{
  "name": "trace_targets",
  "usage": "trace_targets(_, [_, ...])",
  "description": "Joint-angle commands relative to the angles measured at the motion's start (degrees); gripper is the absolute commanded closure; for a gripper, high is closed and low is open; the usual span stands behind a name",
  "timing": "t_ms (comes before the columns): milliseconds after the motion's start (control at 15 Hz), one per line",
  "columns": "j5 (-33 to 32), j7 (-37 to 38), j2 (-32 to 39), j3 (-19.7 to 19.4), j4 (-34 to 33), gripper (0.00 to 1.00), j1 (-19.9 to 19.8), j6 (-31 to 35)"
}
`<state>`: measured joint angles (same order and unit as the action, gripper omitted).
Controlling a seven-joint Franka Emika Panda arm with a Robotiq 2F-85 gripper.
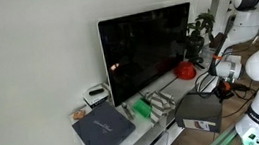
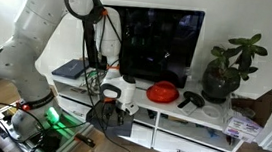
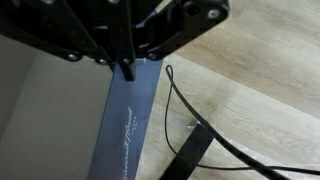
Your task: Put the grey box on the middle shelf
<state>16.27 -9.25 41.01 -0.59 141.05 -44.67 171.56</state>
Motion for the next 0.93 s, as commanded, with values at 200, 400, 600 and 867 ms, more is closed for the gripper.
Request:
trace_targets(200, [-0.62,-2.99,-1.7,8.3,0.25,0.99,-12.46,0.27])
trace_targets(400, [-0.18,-2.47,0.01,12.38,-1.3,0.99,-16.7,0.54])
trace_targets(600, [-0.2,-1.66,2.51,15.07,-3.25,0.99,-18.58,1.06])
trace_targets(867, [-0.9,-0.81,6.99,17.23,-6.43,0.99,-18.4,3.37])
